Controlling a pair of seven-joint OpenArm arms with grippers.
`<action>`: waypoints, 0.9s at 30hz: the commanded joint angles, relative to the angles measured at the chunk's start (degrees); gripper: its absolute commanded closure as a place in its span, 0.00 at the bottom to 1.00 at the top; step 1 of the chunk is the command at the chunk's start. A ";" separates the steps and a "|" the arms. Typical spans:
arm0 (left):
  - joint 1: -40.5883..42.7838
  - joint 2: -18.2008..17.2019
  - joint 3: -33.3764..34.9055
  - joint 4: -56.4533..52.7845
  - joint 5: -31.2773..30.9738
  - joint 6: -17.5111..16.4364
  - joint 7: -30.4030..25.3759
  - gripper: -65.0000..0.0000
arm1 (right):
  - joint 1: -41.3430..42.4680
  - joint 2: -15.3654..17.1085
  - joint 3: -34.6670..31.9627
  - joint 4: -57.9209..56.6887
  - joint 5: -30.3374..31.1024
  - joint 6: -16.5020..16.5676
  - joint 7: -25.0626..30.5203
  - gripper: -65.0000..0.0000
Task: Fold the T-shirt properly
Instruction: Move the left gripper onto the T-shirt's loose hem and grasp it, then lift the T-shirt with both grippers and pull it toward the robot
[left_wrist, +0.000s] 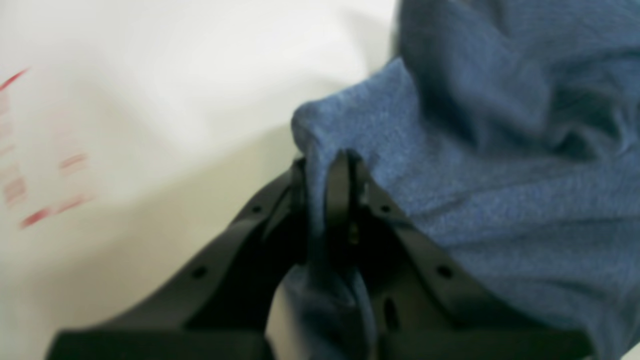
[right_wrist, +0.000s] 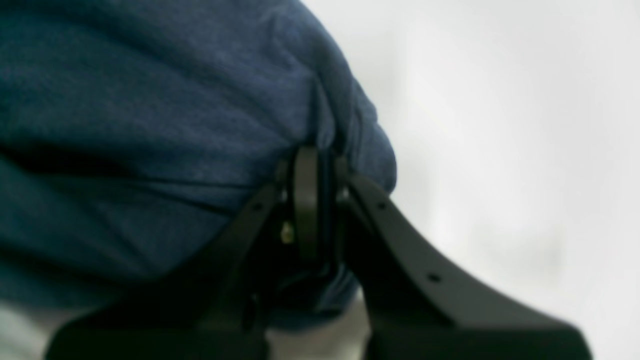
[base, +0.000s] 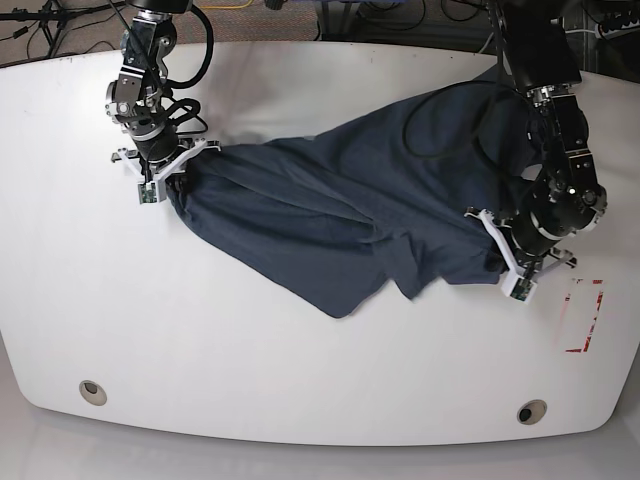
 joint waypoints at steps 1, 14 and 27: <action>-1.17 -0.90 -2.11 3.68 -0.08 0.18 1.31 1.00 | 0.34 0.88 0.19 1.74 -1.02 -0.50 -1.72 0.95; -3.46 -0.73 -3.35 7.90 0.01 -1.05 2.37 1.00 | 9.39 3.34 -0.16 2.44 -1.11 -0.41 -2.16 0.95; -17.09 -0.55 -3.43 13.52 0.01 -1.05 11.78 1.00 | 22.84 7.38 -0.34 2.44 -1.02 0.03 -6.55 0.95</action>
